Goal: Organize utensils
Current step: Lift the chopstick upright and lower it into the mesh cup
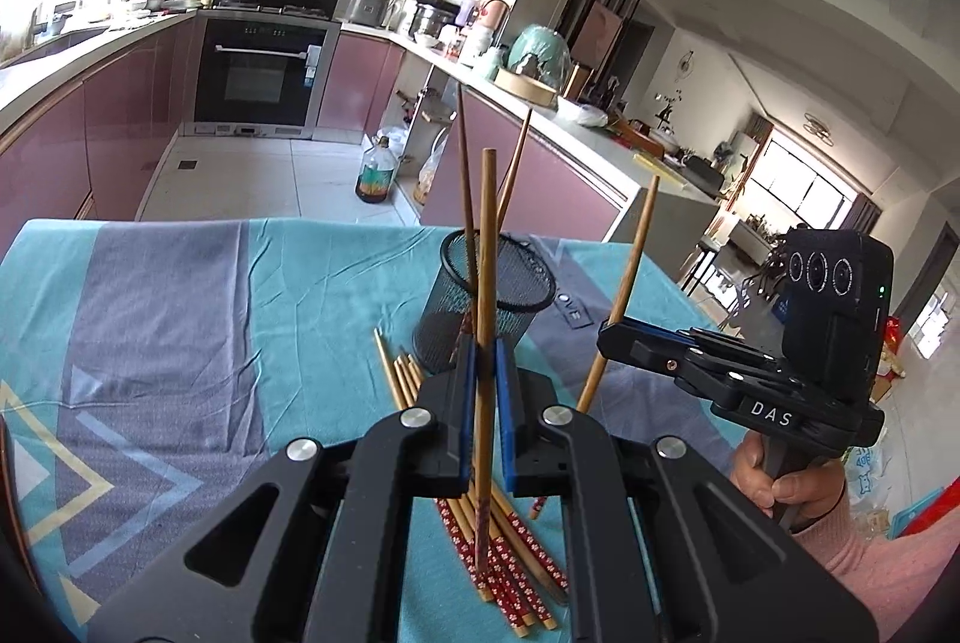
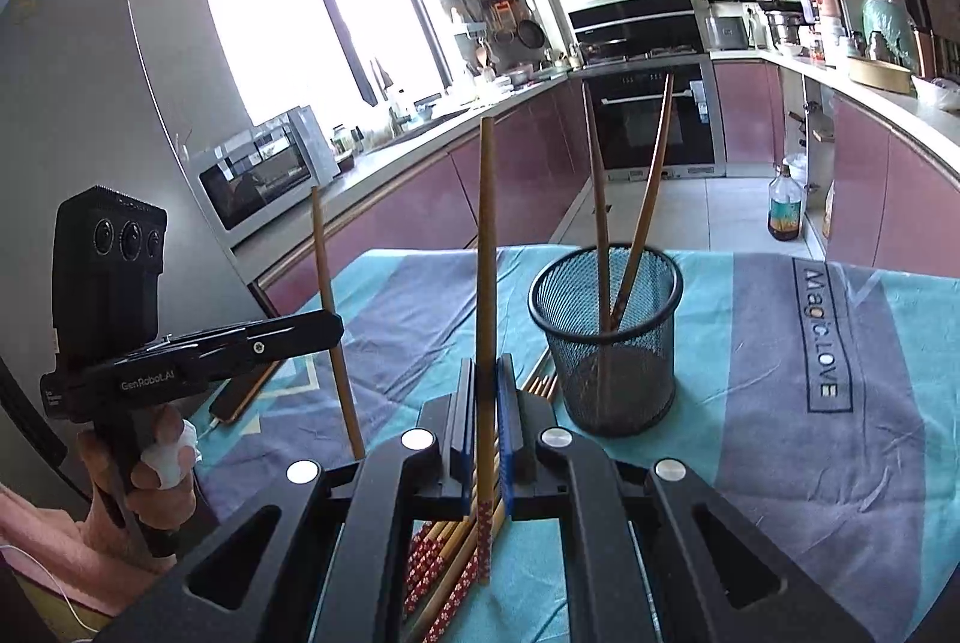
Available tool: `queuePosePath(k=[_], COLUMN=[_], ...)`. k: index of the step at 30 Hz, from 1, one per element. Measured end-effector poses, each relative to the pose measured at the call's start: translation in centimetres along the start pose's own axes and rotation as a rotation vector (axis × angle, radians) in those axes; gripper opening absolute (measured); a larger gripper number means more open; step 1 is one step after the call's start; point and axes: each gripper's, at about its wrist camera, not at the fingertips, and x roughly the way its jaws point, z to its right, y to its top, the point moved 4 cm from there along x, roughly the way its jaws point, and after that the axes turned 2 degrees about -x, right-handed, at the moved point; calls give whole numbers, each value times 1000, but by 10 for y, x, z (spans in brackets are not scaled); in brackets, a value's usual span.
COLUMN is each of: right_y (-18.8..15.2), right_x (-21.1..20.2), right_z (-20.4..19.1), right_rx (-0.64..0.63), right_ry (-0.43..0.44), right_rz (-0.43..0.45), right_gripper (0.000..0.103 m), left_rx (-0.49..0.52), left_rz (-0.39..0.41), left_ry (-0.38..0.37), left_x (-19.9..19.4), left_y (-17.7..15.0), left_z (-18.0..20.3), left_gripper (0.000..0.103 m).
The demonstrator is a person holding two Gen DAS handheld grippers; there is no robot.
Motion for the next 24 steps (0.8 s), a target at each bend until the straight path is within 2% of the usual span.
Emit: queuePosePath(k=[24], right_y=[51], right_x=[-19], right_z=[8], right_rx=[-40], right_ry=[-44], right_rz=[121], right_gripper=[5], left_rx=[73], left_rz=[103], left_ry=[-3], left_x=[0], left_y=[63], left_z=[25], left_gripper=[7])
